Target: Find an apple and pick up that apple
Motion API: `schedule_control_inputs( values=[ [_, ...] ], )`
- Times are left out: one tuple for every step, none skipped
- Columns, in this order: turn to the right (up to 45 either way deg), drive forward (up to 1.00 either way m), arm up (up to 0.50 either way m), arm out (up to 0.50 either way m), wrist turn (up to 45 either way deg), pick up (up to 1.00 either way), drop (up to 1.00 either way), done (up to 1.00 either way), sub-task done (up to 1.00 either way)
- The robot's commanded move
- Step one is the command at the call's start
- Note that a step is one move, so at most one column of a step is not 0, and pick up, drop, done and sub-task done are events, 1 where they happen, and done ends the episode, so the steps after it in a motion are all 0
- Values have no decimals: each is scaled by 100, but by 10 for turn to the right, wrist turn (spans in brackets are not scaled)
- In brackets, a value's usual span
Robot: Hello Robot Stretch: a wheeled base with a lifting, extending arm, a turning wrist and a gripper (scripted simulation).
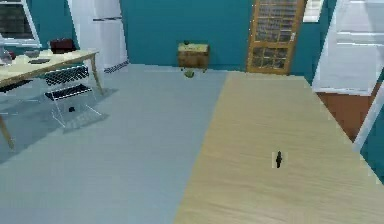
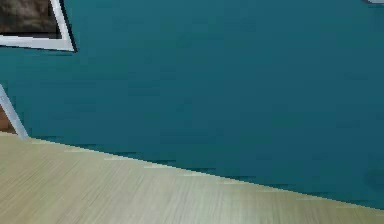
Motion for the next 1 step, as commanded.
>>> schedule_control_inputs(
  values=[
    [0,30,0,0,0,0,0,0,0]
  ],
)
